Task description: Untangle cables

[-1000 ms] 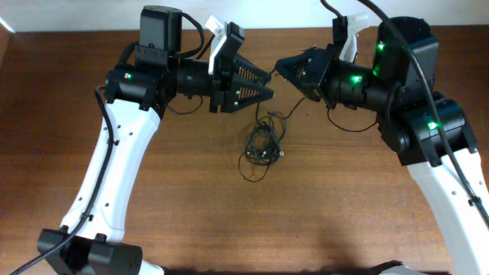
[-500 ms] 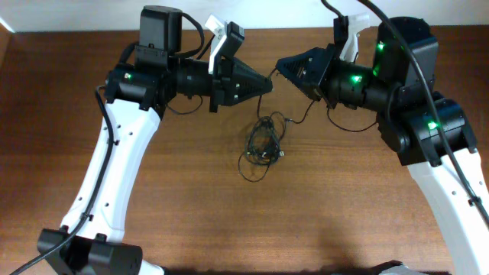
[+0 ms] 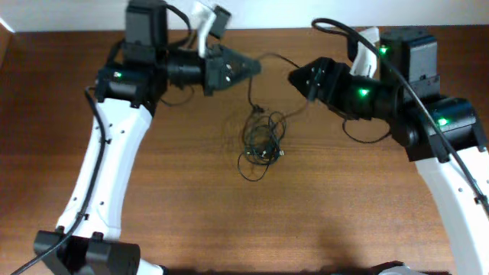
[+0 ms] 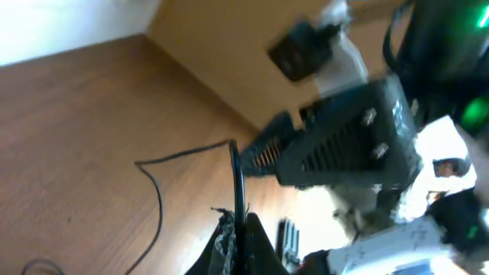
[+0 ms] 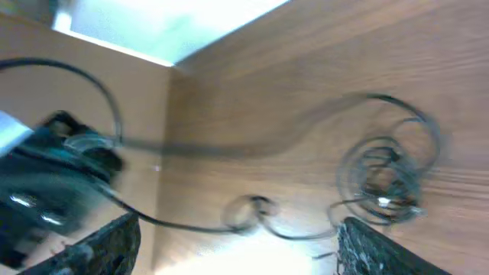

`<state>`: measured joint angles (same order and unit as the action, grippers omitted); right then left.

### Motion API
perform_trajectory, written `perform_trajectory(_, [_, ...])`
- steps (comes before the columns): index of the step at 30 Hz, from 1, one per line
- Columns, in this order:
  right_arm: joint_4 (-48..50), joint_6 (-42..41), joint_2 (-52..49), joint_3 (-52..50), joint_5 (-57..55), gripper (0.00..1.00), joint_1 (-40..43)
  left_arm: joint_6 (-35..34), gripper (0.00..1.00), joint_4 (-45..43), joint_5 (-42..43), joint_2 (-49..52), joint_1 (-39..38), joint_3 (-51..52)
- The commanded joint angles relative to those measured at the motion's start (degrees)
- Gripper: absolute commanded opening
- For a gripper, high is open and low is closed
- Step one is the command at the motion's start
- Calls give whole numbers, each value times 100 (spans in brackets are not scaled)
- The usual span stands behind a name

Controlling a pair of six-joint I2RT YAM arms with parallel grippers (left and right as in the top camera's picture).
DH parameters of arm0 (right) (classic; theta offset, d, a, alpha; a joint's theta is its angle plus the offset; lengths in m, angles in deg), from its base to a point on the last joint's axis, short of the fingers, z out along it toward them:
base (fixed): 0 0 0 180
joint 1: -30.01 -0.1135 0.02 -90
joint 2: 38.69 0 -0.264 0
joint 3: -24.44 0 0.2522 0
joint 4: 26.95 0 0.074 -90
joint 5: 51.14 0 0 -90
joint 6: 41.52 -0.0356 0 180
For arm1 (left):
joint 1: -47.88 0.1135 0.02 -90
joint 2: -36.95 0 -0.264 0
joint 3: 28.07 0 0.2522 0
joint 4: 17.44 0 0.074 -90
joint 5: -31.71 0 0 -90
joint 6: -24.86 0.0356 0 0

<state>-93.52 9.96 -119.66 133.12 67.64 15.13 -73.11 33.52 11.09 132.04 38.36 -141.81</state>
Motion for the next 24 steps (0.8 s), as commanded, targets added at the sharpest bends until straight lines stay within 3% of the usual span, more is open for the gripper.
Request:
perform_trajectory(1, [-195,1329,-20,61,173,89,26,-2212,0,-245,-85,-149,260,-68])
perform_trajectory(5, [-289,1886,-20,28,197,91,-205,-3213,0,-511,-87,-149,192,-68])
perform_trajectory(10, [-291,1908,-72,15,-227,91,-509,-4240,0,-1025,-92,-149,61,-68])
perform_trajectory(13, [-269,2629,-184,13,-236,91,-769,-4870,0,-1196,-90,-149,63,-68])
perform_trajectory(24, [247,2540,-841,15,-400,88,-992,-5862,0,-1252,-61,-149,63,-68])
